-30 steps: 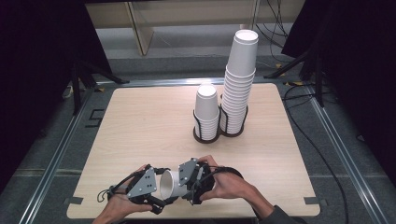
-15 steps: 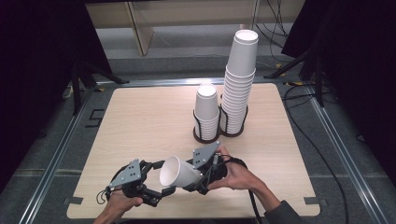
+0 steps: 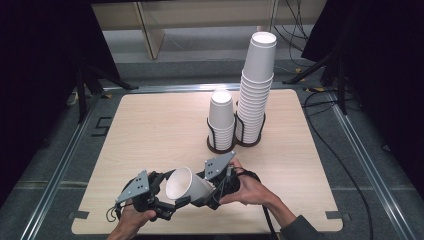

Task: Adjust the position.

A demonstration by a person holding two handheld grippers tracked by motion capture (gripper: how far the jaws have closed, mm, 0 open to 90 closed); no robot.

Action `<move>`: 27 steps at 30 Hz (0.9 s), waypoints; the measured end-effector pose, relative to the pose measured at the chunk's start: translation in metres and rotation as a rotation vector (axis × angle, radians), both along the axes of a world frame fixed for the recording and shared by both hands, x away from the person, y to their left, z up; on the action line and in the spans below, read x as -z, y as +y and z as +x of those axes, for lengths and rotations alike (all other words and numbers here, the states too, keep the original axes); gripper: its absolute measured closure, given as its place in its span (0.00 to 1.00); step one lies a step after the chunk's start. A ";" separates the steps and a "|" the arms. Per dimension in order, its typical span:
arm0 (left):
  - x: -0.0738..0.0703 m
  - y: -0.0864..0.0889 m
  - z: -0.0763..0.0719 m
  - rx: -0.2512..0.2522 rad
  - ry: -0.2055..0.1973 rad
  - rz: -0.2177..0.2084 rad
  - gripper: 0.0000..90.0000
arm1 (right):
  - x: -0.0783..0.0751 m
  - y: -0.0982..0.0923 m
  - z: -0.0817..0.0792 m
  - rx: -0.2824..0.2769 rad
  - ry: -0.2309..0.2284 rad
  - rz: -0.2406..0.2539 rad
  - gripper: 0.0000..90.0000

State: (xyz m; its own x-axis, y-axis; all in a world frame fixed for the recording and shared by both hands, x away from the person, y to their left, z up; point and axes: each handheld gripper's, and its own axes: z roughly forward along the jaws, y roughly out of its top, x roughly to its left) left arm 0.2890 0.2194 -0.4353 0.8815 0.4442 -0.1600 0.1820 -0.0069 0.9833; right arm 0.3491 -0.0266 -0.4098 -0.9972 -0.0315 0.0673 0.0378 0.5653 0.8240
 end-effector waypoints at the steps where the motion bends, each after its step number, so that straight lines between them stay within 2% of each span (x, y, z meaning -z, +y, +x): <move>1: 0.000 0.000 0.000 -0.001 0.000 -0.006 0.10 | 0.000 0.000 0.000 0.001 0.002 0.005 0.25; 2: 0.000 0.001 0.001 0.000 -0.002 -0.008 0.11 | 0.000 0.000 0.001 0.003 -0.010 0.013 0.25; 4: -0.001 0.001 0.000 -0.003 -0.008 -0.004 0.13 | 0.000 0.000 0.001 0.006 -0.006 0.019 0.25; 5: -0.002 0.001 -0.001 -0.005 -0.009 -0.004 0.14 | 0.001 0.000 0.001 0.008 0.014 0.015 0.25; 8: -0.003 0.000 -0.001 -0.018 -0.012 0.010 0.15 | 0.002 0.001 0.002 0.018 0.009 0.018 0.23; 9: -0.004 0.000 -0.001 -0.024 -0.014 0.017 0.16 | 0.003 0.001 0.002 0.027 0.023 0.019 0.22; 12: -0.004 0.002 0.000 -0.055 -0.019 0.027 0.16 | 0.003 -0.002 0.004 0.073 0.015 -0.003 0.17; 14: -0.005 0.005 0.001 -0.075 -0.023 0.039 0.16 | 0.003 -0.006 0.007 0.097 0.020 -0.011 0.18; 19: -0.008 0.012 0.006 -0.157 -0.025 0.103 0.15 | 0.003 -0.023 0.009 0.187 0.003 -0.015 0.18; 21: -0.008 0.013 0.009 -0.184 -0.028 0.119 0.15 | 0.004 -0.031 0.007 0.217 -0.018 -0.033 0.19; 22: -0.008 0.015 0.010 -0.204 -0.025 0.149 0.15 | 0.005 -0.036 0.006 0.238 -0.027 -0.041 0.19; 23: -0.008 0.015 0.013 -0.208 -0.043 0.154 0.15 | 0.006 -0.040 0.006 0.255 -0.043 -0.047 0.19; 25: -0.009 0.017 0.016 -0.239 -0.053 0.188 0.15 | 0.007 -0.048 0.004 0.281 -0.056 -0.058 0.21; 27: -0.009 0.019 0.019 -0.259 -0.051 0.215 0.15 | 0.008 -0.055 0.001 0.339 -0.056 -0.070 0.21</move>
State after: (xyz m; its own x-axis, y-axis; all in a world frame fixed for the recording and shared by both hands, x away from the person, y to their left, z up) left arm 0.3079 0.2385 -0.4264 0.7396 0.6730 0.0034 0.1550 -0.1752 0.9722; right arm 0.3504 -0.0815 -0.4173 -0.9523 0.3051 0.0021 0.1887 0.5836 0.7898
